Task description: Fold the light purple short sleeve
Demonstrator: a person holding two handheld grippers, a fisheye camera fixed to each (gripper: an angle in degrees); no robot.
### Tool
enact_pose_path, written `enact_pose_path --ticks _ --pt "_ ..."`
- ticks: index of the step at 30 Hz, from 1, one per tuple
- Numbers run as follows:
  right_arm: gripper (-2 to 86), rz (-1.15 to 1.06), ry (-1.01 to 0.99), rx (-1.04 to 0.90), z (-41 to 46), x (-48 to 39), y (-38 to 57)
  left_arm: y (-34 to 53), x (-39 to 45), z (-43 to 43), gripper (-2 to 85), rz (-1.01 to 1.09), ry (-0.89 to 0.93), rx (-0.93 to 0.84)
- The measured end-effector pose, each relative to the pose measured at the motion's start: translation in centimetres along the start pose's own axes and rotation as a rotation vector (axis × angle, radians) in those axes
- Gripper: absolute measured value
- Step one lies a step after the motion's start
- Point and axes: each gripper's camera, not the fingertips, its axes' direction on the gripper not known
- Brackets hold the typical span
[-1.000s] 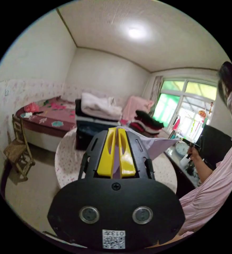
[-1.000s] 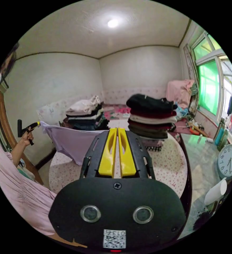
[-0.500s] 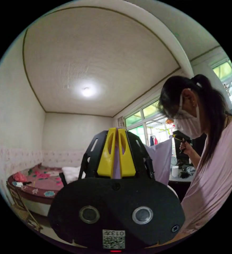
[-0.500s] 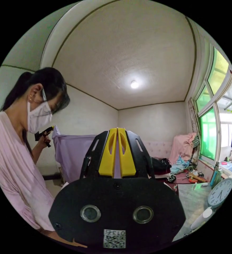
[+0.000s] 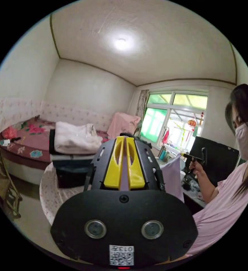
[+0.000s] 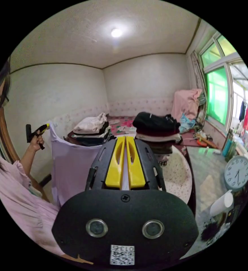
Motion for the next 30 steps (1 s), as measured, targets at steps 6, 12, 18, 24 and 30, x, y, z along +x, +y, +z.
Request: enact_pose_path --ticks 6,12,18,24,30 --pt "0.1 -0.210 0.167 0.332 -4.5 -3.4 -4.1 -4.9 6.6 -5.2 -0.1 0.332 -0.078 0.366" --pt "0.1 -0.183 0.152 0.290 -5.3 -1.9 -0.8 0.1 8.1 -5.9 0.1 0.421 -0.105 0.264" --pt "0.1 0.046 0.127 -0.037 0.0 2.0 8.8 9.6 2.7 0.0 0.0 0.199 -0.097 -0.151" --pt "0.2 0.232 0.199 -0.510 10.8 5.0 23.8 25.0 -4.2 11.0 0.0 -0.001 -0.080 -0.717" --pt "0.2 0.365 0.232 -0.705 16.0 7.0 31.8 33.9 -9.3 16.4 0.0 -0.202 -0.013 -0.915"
